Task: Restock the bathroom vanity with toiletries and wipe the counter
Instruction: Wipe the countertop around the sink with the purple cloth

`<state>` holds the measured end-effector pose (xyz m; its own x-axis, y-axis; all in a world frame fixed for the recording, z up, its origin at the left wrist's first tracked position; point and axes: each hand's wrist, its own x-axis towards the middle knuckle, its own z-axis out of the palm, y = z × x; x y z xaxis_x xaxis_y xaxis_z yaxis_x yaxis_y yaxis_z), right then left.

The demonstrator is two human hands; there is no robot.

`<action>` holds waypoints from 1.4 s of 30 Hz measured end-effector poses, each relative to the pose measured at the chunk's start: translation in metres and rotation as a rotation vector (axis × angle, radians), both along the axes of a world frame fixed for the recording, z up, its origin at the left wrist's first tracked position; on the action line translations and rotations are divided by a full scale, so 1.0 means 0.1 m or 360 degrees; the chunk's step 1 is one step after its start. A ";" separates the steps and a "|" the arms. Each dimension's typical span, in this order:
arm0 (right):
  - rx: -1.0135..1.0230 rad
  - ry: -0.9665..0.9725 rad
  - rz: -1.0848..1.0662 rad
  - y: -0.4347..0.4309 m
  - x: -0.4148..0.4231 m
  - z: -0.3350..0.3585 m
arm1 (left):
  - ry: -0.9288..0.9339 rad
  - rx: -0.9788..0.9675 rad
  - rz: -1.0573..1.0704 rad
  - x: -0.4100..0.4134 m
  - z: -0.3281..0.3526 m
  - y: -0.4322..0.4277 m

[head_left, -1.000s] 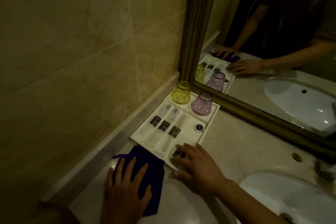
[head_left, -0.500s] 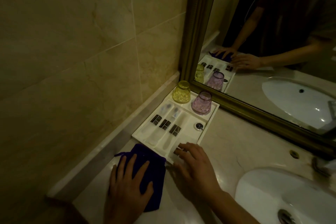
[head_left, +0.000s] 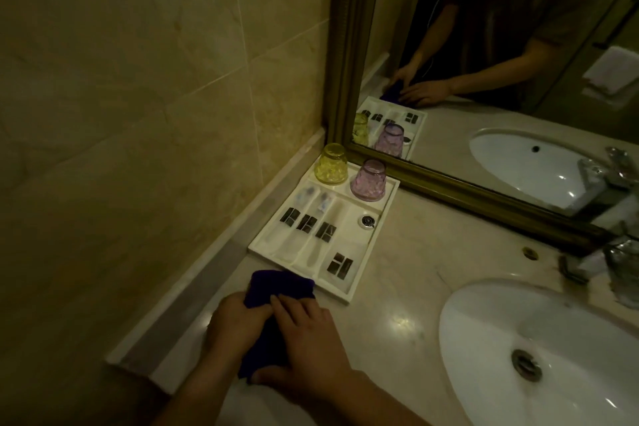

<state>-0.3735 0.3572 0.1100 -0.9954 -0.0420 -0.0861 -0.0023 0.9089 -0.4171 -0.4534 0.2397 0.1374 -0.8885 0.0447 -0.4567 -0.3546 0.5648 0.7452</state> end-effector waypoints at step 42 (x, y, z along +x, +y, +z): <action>0.0550 -0.0327 -0.1377 1.08 4.27 -0.12 | 0.1179 -0.0985 -0.1638 1.24 -0.63 -0.03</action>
<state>0.0534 0.4656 0.0978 -0.6334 0.7624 -0.1328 0.7721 0.6340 -0.0427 -0.3297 0.2366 0.0747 -0.6212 0.7786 -0.0893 0.7702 0.6276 0.1139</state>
